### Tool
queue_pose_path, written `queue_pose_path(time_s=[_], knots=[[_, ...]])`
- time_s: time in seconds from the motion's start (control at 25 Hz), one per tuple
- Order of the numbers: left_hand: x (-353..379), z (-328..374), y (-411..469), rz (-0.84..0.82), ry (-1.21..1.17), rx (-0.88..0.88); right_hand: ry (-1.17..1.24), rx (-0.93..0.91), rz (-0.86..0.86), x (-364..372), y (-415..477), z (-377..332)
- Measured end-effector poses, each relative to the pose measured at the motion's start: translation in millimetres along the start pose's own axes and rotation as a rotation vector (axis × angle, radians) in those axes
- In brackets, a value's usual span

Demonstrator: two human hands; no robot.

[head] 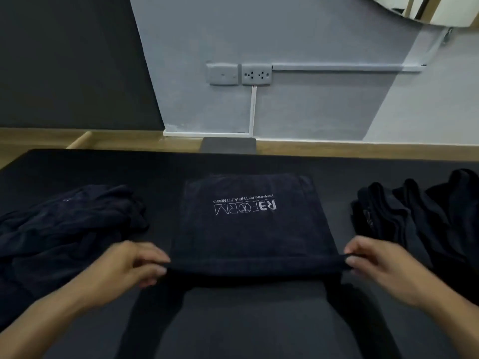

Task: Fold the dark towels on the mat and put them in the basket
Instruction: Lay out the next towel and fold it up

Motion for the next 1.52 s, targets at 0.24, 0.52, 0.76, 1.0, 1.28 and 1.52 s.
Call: queue_pose_path(time_s=[0.24,0.52,0.76,1.0,1.28,1.52], knots=[[17.1,-14.1,9.6,-0.375,-0.323,-0.280,0.220,0.150,-0.153,0.1,13.4,10.0],[-34.2,-30.6,115.7,0.274,-0.482,-0.284,0.264,0.182,0.203,-33.5,123.3,18.0],[-35.4,-66.6,193.3,0.572,-0.532,-0.511,0.313,0.285,0.330,-13.8,224.3,51.6],[-0.9,-5.8,202.1,0.711,0.154,-0.106,-0.190,-0.069,0.541,30.4,211.7,3.4],[45.7,-42.0,179.2,0.179,0.611,-0.038,-0.562,0.040,0.042,77.8,203.7,28.2],[64.0,-16.8,94.3,0.298,0.964,0.439,-0.544,-0.052,0.010,83.2,149.6,27.2]])
Point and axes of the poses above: each hand's wrist, its own y-axis towards the middle knuckle, its own x-axis out of the palm, z = x × y, the point moved 8 cm from there along y, towards the middle knuckle, and after that the axes turned 1 degree about -z, right-handed, at the moved point
